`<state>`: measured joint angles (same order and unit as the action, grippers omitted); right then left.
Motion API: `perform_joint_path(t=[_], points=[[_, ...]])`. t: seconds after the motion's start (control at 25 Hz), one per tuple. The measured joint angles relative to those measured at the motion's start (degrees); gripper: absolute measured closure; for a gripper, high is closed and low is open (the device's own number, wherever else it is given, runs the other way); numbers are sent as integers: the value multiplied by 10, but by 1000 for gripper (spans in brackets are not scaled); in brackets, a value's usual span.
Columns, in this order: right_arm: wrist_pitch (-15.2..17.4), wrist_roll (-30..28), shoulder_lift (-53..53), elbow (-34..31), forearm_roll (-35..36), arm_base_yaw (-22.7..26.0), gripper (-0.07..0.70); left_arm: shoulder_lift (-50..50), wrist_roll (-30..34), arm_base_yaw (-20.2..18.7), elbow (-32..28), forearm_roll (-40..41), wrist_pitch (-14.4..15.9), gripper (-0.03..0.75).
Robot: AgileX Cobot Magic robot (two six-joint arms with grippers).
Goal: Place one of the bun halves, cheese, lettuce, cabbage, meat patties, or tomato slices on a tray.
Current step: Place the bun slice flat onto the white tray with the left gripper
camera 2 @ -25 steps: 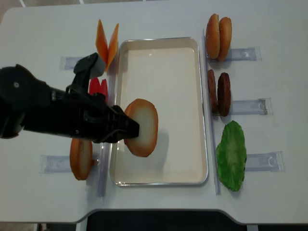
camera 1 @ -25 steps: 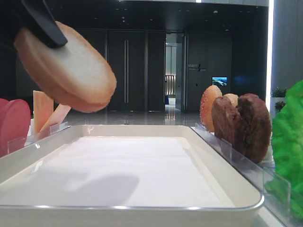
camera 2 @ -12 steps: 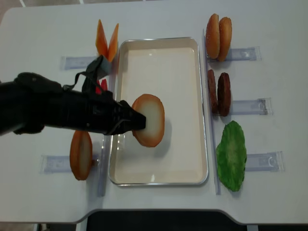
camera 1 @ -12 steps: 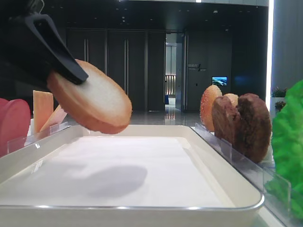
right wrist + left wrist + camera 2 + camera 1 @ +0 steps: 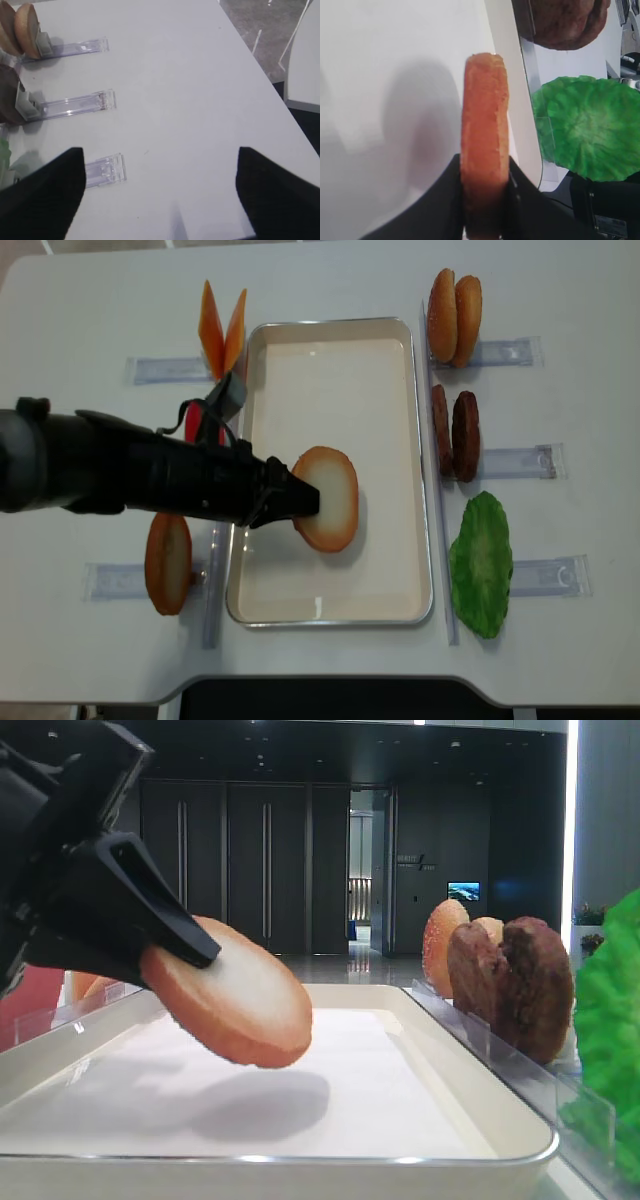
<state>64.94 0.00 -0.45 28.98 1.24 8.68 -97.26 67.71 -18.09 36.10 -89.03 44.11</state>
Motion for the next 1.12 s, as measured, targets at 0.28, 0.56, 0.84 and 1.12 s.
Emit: perform_joint_path(t=[0.28, 0.56, 0.84, 1.12], points=[[0, 0, 0, 0, 0, 0, 50, -31, 19, 0, 1, -31, -2, 577], [0, 0, 0, 0, 0, 0, 50, -48, 29, 0, 3, -52, -9, 577], [0, 0, 0, 0, 0, 0, 50, -49, 35, 0, 3, -56, -21, 577], [0, 0, 0, 0, 0, 0, 50, -49, 37, 0, 3, -60, -28, 577]])
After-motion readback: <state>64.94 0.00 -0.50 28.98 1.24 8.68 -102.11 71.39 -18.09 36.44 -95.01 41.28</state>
